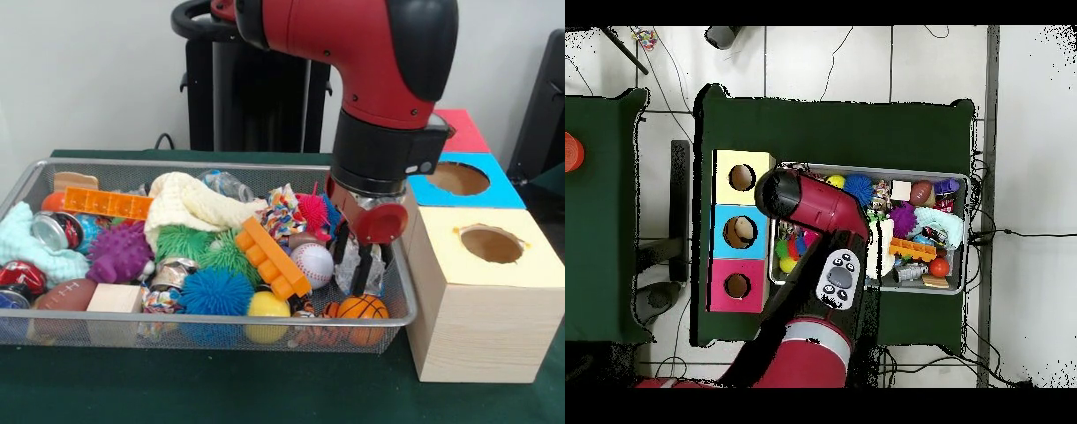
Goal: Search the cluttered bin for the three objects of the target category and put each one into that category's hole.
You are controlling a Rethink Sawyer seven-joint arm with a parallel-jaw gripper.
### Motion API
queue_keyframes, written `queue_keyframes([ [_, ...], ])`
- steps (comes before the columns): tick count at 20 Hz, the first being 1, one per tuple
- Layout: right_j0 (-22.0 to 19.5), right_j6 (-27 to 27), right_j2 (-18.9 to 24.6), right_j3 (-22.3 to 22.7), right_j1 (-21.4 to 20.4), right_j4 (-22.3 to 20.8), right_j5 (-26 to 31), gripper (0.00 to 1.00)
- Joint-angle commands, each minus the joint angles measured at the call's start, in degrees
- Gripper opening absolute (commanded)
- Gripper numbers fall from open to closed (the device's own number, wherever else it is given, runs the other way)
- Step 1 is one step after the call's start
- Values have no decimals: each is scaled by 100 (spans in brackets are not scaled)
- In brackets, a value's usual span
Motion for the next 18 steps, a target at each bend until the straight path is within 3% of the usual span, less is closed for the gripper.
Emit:
queue_keyframes([
  [1, -204, -68, 704, 543, -161, -311, -49, 100],
  [11, -285, 18, 813, 670, -192, -420, -153, 100],
  [18, -192, 231, 776, 423, -8, -363, -77, 100],
])
